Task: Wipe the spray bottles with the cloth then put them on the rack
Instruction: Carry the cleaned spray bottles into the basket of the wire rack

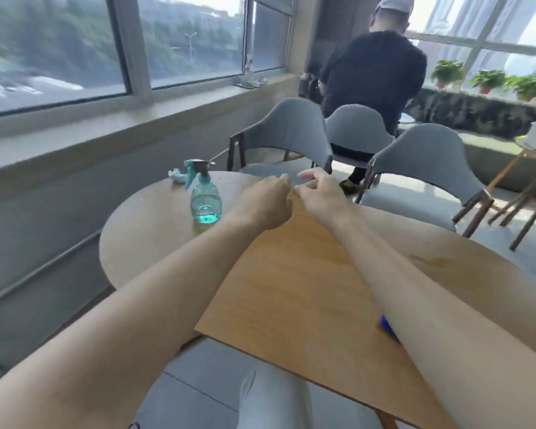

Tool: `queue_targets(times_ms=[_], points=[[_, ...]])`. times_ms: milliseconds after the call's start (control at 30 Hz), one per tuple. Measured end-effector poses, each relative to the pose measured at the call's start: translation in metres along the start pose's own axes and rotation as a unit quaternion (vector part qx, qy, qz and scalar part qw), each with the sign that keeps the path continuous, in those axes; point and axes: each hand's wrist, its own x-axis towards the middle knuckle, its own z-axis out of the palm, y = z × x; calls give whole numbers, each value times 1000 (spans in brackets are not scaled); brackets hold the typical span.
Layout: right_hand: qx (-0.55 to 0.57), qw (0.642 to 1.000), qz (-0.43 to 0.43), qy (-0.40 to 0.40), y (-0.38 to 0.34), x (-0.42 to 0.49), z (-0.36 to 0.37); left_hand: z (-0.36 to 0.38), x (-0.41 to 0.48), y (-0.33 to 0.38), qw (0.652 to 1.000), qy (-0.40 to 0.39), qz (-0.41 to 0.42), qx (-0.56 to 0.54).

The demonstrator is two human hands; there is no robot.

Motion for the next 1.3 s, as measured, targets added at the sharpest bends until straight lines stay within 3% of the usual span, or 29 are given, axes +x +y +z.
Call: queue_targets(times_ms=[333,467,667,800,1033,1300], points=[[-54,991,-59,-109,-54,34,117,-30,3,-137,977,152,-146,-20],[-67,990,-62,-109,-58,47,132,-31,9,-152,978,137,-153,-38],[-68,991,-56,-104,-49,53,129,-25,20,-154,981,83,-170,-31],[-69,991,-48,-103,-38,52,117,-17,24,-150,976,131,-173,-21],[-70,992,-33,-101,-22,43,89,-7,22,-133,961,203,-148,-111],[-50,997,-37,-51,-18,31,42,-23,25,-63,941,213,-104,-240]])
